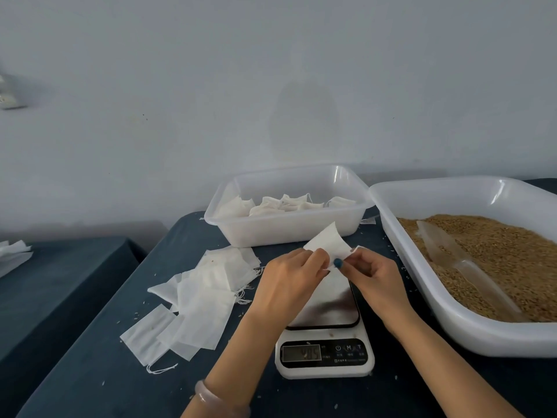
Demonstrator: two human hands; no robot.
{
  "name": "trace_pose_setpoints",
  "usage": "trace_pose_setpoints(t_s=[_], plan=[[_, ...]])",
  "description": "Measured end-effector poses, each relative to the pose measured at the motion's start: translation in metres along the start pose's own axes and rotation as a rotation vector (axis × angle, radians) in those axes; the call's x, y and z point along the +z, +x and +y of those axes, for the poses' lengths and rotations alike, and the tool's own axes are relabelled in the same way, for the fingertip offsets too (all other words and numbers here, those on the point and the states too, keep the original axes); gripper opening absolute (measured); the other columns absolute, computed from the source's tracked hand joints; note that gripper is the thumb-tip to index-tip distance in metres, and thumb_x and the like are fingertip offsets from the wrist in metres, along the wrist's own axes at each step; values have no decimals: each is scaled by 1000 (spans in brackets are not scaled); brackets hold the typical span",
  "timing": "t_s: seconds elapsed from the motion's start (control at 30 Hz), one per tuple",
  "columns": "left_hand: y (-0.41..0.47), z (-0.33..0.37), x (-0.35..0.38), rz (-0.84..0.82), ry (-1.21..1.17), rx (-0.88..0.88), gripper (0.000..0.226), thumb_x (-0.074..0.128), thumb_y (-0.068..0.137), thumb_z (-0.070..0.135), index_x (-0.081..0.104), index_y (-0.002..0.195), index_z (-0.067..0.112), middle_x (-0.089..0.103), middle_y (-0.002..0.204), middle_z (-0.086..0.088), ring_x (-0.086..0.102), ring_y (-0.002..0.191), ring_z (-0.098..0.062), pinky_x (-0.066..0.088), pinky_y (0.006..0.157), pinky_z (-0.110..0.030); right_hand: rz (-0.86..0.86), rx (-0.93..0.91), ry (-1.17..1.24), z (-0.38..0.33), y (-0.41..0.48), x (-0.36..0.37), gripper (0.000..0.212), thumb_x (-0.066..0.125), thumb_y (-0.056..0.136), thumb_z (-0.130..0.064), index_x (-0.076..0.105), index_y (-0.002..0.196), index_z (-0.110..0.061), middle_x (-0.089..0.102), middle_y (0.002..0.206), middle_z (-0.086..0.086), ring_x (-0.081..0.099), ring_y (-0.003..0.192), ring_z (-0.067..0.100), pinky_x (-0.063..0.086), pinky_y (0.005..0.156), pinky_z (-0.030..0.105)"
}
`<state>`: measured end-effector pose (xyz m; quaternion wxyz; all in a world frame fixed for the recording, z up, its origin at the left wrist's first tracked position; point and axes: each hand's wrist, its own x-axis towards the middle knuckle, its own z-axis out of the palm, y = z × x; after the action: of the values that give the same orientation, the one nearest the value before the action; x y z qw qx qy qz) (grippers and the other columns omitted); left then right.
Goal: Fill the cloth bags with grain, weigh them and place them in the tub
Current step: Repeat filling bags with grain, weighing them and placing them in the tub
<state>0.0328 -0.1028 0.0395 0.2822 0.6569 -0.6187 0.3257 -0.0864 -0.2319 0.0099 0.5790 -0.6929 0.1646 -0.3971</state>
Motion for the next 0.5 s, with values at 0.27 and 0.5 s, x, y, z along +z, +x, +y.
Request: trace_pose_setpoints(t_s=[0.27, 0.5], plan=[[-1, 3, 1, -15, -140, -111, 24, 75, 83, 35, 66, 91, 14, 63, 88, 4, 60, 77, -12, 53, 56, -28, 24, 15, -28, -2, 0, 0, 33, 82, 70, -32, 63, 88, -13, 74, 72, 2, 70, 69, 15, 52, 66, 18], [-2, 8, 0, -60, -249, -212, 18, 74, 84, 28, 64, 96, 20, 64, 84, 12, 58, 75, -4, 54, 63, -24, 58, -56, -26, -3, 1, 0, 32, 81, 67, -36, 52, 57, -27, 58, 66, 2, 59, 62, 15, 50, 63, 24]])
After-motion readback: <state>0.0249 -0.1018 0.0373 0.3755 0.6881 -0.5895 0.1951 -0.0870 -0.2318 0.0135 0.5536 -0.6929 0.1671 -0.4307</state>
